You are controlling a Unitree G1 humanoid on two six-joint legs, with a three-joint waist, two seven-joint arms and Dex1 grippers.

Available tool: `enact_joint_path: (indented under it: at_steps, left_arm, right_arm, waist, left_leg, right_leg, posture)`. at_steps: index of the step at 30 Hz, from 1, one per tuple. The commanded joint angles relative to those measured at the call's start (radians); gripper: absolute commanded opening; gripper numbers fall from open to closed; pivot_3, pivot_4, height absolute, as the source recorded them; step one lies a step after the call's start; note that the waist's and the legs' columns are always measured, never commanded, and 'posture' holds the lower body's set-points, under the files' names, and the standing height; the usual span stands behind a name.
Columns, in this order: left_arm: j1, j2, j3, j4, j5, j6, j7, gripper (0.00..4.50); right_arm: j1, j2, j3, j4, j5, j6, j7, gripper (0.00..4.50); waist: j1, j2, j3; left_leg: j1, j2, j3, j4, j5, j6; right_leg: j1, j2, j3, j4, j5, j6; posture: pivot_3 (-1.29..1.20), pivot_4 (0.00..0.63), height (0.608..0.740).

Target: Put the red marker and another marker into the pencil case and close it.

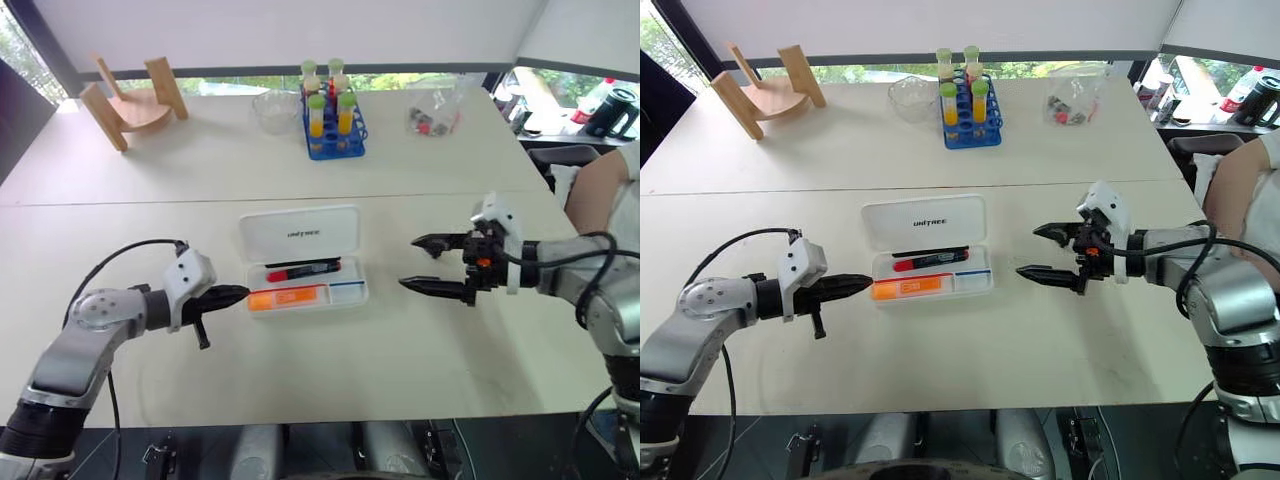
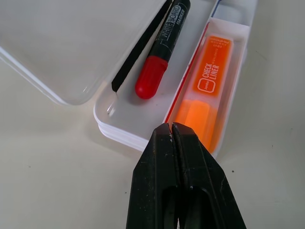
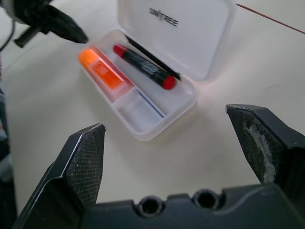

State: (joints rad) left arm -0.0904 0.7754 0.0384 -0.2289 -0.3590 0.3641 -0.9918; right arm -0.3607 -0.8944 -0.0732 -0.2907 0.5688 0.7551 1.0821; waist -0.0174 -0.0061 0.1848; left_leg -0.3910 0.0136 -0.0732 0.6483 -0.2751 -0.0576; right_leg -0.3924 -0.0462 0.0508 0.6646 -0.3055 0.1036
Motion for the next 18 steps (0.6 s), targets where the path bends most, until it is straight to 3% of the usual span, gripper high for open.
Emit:
enact_joint_path:
  at_steps: [1,8,15,18]
  left_arm:
    - [-0.006,0.016,0.071,-0.041,-0.043,0.017,0.008,0.01]
    - [0.079,0.09,0.259,-0.184,-0.279,0.192,-0.054,0.01]
    - [0.083,0.136,0.359,-0.24,-0.425,0.282,-0.076,0.01]
    - [0.083,0.151,0.385,-0.254,-0.466,0.307,-0.079,0.0]
  right_arm:
    - [-0.027,-0.003,-0.007,0.058,-0.086,-0.061,-0.079,4.5]
    - [-0.079,0.042,0.069,0.258,-0.228,-0.087,-0.191,4.5]
    - [-0.15,0.116,0.126,0.457,-0.314,-0.11,-0.239,4.5]
    - [-0.161,0.137,0.139,0.52,-0.341,-0.133,-0.243,3.63]
  waist:
    - [-0.001,0.0,0.0]
    - [-0.002,0.0,0.0]
    - [-0.001,0.0,0.0]
    - [-0.002,0.0,0.0]
  left_leg:
    - [0.0,0.0,0.0,0.0,0.0,0.0]
    - [0.0,0.0,0.0,-0.001,0.0,0.0]
    - [0.0,0.0,0.001,0.0,0.0,0.0]
    - [0.0,0.0,0.0,0.0,0.0,0.0]
  right_leg:
    - [0.0,0.0,0.0,0.0,0.0,0.0]
    - [-0.002,0.0,0.0,0.0,0.0,0.0]
    - [-0.001,0.0,0.0,0.0,0.0,0.0]
    - [-0.001,0.0,0.0,0.0,0.0,0.0]
  posture:
    - [0.0,0.15,0.74]
    - [0.0,0.15,0.74]
    - [0.0,0.15,0.74]
    - [0.0,0.15,0.74]
